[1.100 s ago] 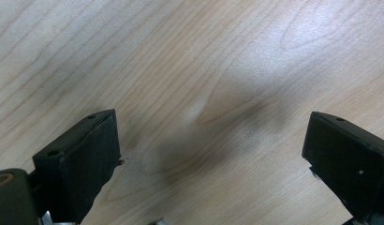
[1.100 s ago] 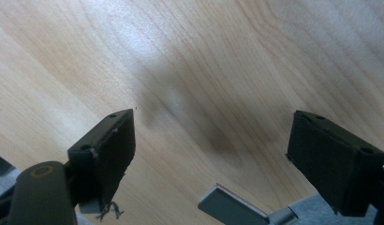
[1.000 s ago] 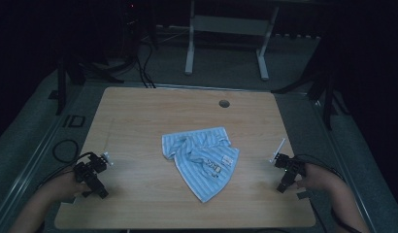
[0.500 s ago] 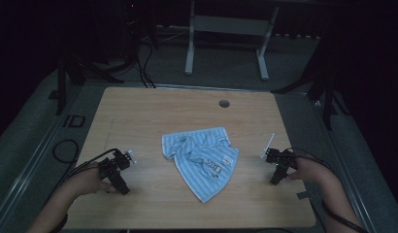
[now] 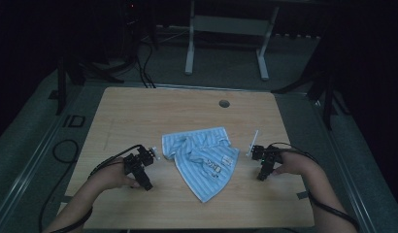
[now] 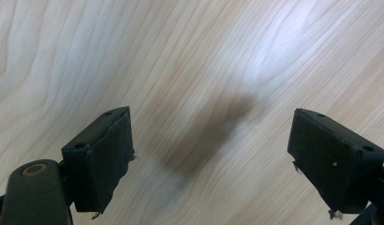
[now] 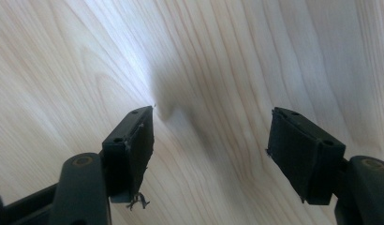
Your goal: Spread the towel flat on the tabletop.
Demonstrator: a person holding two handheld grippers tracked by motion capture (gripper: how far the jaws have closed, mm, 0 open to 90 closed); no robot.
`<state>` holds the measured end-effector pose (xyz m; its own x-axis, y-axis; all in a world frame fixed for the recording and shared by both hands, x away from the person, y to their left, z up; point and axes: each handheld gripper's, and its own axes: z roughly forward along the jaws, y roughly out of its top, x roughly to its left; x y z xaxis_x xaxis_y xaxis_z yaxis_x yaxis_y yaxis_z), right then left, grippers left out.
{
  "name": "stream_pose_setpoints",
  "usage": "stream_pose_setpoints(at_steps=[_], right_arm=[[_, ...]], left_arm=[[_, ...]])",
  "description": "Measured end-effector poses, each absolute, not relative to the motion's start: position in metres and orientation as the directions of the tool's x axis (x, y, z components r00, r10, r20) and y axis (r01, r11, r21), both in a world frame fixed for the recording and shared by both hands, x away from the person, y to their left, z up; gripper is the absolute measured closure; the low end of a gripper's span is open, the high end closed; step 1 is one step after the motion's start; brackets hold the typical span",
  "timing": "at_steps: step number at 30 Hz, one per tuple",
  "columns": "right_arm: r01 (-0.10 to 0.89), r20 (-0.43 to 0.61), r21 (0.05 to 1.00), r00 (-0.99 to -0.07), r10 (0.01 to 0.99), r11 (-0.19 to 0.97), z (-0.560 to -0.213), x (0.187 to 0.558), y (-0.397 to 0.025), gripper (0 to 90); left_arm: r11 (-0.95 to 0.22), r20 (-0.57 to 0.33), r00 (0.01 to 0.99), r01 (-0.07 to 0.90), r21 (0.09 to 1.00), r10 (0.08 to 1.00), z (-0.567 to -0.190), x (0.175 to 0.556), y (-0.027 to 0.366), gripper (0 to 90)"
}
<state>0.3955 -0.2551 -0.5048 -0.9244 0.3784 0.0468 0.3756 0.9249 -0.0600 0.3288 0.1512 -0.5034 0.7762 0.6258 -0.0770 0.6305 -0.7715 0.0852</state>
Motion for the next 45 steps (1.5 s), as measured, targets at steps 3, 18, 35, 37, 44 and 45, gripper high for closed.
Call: stream_pose_setpoints(at_steps=[3,18,35,37,44,45], right_arm=[[0.366,0.045,-0.053,-0.929,0.368,0.929,-0.505,0.398,-0.249,32.7],[0.260,-0.015,0.008,-0.965,0.260,0.966,-0.490,0.426,-0.197,43.3],[0.185,-0.053,-0.013,-0.981,0.184,0.983,-0.512,0.449,-0.171,63.6],[0.177,-0.049,-0.014,-0.983,0.176,0.984,-0.514,0.448,-0.171,66.5],[0.181,-0.041,-0.037,-0.983,0.179,0.983,-0.514,0.444,-0.167,80.4],[0.178,-0.043,-0.043,-0.983,0.176,0.983,-0.514,0.443,-0.166,82.4]], left_arm=[[-0.777,-0.075,0.782,0.623,0.087,0.619,-0.503,0.330,0.144,14.8],[-0.839,-0.090,0.847,0.531,0.122,0.523,-0.499,0.335,0.067,14.8],[-0.846,-0.072,0.859,0.512,0.148,0.507,-0.520,0.349,0.015,20.8],[-0.847,-0.062,0.860,0.510,0.146,0.507,-0.523,0.350,0.014,20.8],[-0.857,-0.014,0.868,0.492,0.156,0.496,-0.522,0.345,0.013,27.3],[-0.860,-0.014,0.871,0.486,0.155,0.490,-0.522,0.345,0.014,30.6]])
